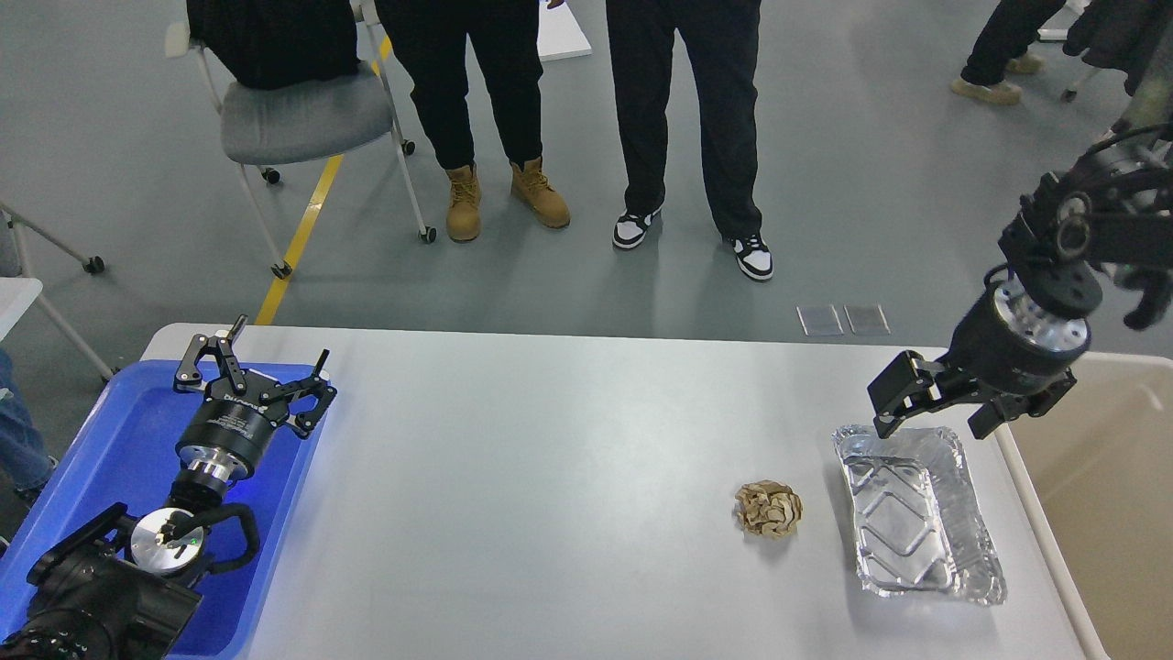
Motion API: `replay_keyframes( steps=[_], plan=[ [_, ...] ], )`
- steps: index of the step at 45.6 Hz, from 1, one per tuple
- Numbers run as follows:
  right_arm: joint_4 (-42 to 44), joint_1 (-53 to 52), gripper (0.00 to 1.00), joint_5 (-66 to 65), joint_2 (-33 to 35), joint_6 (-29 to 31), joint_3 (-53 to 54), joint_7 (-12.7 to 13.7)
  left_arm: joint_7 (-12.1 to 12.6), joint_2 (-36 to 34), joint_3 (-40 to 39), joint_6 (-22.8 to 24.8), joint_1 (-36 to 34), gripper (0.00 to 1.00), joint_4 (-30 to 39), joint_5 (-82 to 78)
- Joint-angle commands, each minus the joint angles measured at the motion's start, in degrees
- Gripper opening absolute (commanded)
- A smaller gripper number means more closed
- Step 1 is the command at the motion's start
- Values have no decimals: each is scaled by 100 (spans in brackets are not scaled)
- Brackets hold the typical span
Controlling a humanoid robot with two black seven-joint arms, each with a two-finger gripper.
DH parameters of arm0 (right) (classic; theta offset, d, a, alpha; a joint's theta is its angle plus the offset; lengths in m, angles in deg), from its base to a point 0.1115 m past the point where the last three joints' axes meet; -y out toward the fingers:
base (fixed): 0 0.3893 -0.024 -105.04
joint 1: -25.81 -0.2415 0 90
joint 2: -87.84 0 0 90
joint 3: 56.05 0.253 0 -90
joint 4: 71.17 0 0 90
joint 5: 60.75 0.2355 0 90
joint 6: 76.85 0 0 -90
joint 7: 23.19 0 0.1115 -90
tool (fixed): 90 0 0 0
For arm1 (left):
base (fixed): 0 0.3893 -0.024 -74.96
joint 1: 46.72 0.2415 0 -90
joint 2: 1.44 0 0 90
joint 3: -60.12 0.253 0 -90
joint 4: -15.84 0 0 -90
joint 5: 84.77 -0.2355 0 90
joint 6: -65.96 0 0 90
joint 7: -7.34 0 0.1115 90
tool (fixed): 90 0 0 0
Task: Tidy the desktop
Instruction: 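Lower the right gripper onto the foil tray's edge nearest the bin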
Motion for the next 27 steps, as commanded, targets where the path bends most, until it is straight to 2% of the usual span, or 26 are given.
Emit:
replay_keyframes(
  steps=[1, 12, 19, 27],
  plan=[
    [602, 1238, 100, -1074, 363, -153, 821, -1, -6, 0, 0, 0, 0, 100, 0, 0],
    [980, 2047, 100, -1566, 310, -838, 857, 25, -6, 0, 0, 0, 0, 100, 0, 0],
    [1164, 2522, 100, -2050, 152, -1576, 769, 61, -6, 0, 0, 0, -9, 100, 0, 0],
    [1367, 2769, 100, -1989, -7, -1832, 716, 52, -6, 0, 0, 0, 0, 100, 0, 0]
  ],
)
